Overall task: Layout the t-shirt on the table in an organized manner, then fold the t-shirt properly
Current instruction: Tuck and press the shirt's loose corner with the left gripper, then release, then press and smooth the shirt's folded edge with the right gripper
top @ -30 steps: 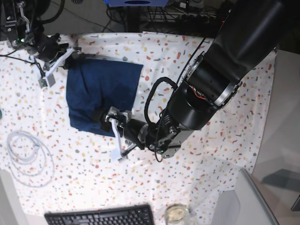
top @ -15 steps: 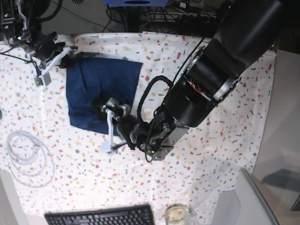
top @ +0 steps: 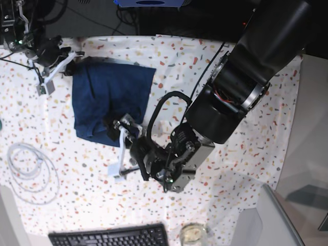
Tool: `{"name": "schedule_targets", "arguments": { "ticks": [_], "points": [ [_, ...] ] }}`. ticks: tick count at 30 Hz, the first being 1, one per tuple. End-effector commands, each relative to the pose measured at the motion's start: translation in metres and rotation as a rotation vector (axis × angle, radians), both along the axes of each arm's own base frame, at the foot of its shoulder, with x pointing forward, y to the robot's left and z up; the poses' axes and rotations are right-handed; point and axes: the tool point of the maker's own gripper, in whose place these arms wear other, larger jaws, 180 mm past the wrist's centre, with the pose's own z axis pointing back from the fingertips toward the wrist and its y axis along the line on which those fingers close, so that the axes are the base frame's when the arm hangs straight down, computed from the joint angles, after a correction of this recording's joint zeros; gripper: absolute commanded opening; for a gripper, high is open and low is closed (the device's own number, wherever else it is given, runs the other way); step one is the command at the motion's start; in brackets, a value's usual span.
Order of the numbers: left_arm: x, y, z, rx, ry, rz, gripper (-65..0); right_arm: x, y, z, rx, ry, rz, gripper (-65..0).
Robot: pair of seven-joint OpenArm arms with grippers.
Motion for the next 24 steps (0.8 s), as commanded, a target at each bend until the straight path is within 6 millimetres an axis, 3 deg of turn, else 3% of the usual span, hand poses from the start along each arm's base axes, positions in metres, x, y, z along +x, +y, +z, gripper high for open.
{"name": "schedule_targets", "arguments": {
  "ticks": [1, 6, 10, 12, 15, 18, 21, 24],
  "points": [
    [0.008, -0.022, 0.026, -0.069, -0.059, -0.027, -14.2, 0.007, -0.005, 0.008, -0.003, -0.033, -0.005, -64.8],
    [0.028, -0.015, 0.052, -0.093, -0.157, -0.026, -14.2, 0.010, -0.006, 0.010, -0.007, -0.040, -0.003, -64.8],
    [0.039, 0.005, 0.065, -0.091, -0.228, -0.020, -14.2, 0.019, -0.002, 0.024, -0.005, -0.087, 0.014, -64.8],
    [0.041, 0.027, 0.060, -0.089, -0.236, 0.024, -16.0, 0.029, -0.010, 0.038, -0.026, -0.131, 0.014, -64.8],
    [0.043, 0.069, 0.050, -0.119, -0.226, 0.156, -32.7, 0.050, -0.021, 0.058, -0.051, -0.199, 0.007, -64.8],
    [0.037, 0.121, 0.033, -0.125, -0.212, 0.300, -62.9, 0.066, -0.026, 0.069, -0.071, -0.240, 0.022, -64.8],
    [0.021, 0.170, 0.016, -0.135, -0.218, 0.436, -65.0, 0.074, -0.009, 0.072, -0.050, -0.258, 0.069, -64.8],
    [-0.007, 0.219, 0.003, -0.138, -0.252, 0.549, -65.0, 0.076, 0.023, 0.069, -0.012, -0.253, 0.151, -64.8]
  ]
}}
